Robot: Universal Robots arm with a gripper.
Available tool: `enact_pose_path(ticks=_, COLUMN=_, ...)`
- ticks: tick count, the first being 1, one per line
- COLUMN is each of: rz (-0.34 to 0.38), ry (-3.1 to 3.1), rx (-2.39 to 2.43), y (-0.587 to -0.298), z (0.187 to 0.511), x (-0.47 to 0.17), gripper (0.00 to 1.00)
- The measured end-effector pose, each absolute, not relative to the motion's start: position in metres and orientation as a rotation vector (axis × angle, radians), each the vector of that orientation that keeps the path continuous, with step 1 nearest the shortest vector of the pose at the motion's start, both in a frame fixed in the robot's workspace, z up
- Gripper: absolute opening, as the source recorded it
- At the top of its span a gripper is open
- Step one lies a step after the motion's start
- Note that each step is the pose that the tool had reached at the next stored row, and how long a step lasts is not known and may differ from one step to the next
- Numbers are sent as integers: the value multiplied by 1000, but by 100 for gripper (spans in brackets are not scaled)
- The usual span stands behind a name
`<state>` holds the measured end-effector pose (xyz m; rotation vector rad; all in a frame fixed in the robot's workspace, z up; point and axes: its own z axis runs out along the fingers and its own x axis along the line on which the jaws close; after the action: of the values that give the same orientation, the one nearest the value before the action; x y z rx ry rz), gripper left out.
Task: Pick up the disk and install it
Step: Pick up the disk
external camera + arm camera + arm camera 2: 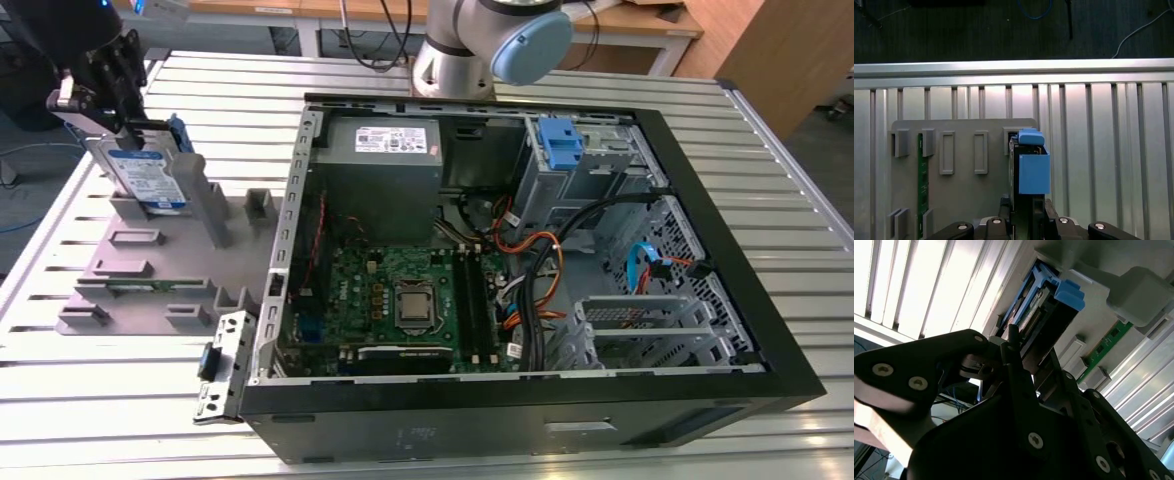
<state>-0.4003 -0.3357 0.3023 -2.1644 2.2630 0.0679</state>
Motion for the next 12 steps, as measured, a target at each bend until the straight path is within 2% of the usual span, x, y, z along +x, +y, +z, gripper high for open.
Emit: enact_pose_path(ticks=12, rz=68, ry=2263, rx=-2164, y=-336, z=330, x=-400, gripper=35)
